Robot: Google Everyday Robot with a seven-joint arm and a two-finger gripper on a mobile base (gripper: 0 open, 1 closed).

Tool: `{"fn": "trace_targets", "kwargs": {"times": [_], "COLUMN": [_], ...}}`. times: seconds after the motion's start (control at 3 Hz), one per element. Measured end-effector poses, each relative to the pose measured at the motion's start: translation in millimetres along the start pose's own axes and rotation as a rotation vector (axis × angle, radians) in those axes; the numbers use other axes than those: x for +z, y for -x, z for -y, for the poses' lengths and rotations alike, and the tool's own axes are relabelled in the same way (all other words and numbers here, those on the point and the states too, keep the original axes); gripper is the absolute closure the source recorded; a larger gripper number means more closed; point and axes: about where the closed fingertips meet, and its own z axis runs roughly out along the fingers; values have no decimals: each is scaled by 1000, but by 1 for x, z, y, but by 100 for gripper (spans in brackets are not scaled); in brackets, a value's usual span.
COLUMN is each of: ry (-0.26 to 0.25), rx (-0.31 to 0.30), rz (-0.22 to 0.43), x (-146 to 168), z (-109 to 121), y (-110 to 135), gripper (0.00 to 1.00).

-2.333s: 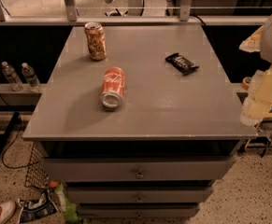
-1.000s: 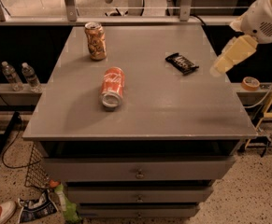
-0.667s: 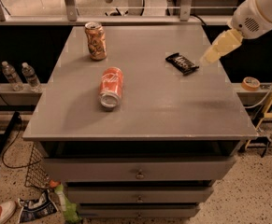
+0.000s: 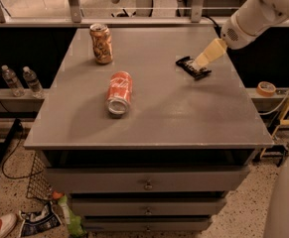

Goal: Move rxbar chocolate near coke can

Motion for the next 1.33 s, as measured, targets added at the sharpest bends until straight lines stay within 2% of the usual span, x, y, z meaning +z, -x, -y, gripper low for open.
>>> {"fn": "trace_targets", "kwargs": {"times": [0.33,1.0,1.33], "ry": [-6,17,21], "rx": [30,39,44], "rz": [-29,-96,-115], "x": [24,65,73], "z": [2,-6,-8], "y": [5,17,18], "gripper": [0,0,0]}}
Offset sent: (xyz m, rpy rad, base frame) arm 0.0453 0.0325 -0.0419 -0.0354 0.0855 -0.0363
